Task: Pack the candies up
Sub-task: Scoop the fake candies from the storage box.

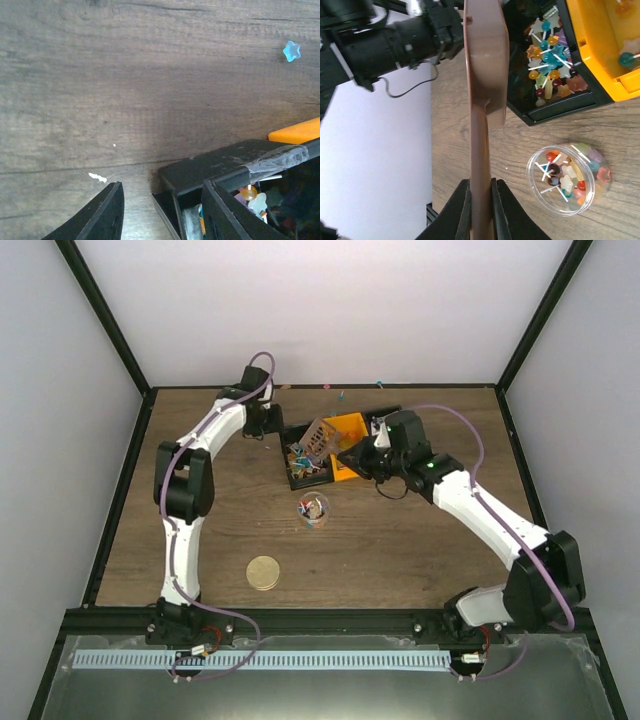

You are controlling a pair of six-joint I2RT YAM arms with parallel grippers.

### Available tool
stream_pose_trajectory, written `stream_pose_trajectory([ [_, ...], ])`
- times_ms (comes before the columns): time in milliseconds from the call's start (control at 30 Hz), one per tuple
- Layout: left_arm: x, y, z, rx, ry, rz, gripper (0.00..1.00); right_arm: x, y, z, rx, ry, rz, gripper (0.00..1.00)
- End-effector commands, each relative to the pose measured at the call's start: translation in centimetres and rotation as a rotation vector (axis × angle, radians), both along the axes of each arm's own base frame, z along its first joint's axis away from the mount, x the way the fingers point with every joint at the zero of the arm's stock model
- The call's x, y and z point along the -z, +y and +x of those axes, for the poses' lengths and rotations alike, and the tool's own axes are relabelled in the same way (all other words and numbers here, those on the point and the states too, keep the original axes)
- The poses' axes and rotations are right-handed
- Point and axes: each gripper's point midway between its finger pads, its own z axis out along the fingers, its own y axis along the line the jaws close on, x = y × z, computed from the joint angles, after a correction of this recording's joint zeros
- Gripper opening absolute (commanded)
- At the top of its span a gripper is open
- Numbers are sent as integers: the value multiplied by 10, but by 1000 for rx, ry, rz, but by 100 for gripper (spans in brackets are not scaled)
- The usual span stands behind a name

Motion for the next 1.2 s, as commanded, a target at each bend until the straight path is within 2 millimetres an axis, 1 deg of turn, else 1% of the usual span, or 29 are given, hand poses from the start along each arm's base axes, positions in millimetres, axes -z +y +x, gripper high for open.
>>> stream_pose_trajectory([
  [0,13,-3,-26,-95,89,-6,43,13,5,10,6,65,-4,1],
  [33,18,-3,-29,-102,107,5,42,17,9,11,2,90,8,1],
  [100,20,-5,-33,-105,120,20,40,22,15,17,13,134,37,1],
  [267,9,-8,-36,-129,111,14,38,21,22,33,68,185,86,1],
  [367,2,-9,-39,-151,109,4,35,32,20,37,125,263,84,1],
  [467,0,-6,-47,-199,119,40,35,47,25,35,144,360,121,1],
  [533,3,-5,-55,-233,132,56,35,58,26,32,165,434,137,1],
  [633,12,-11,-61,-236,154,38,34,69,23,29,221,506,145,1],
  [700,16,-13,-62,-239,164,38,33,70,17,29,272,523,132,1],
  [800,16,-12,-58,-248,159,57,28,67,10,30,338,550,120,1],
  [867,18,-10,-57,-264,166,70,26,65,9,31,362,576,113,1],
  [1033,22,-15,-57,-309,183,46,19,63,9,29,380,646,27,1],
  [1167,24,-23,-58,-349,192,12,13,74,12,20,370,707,-34,1],
])
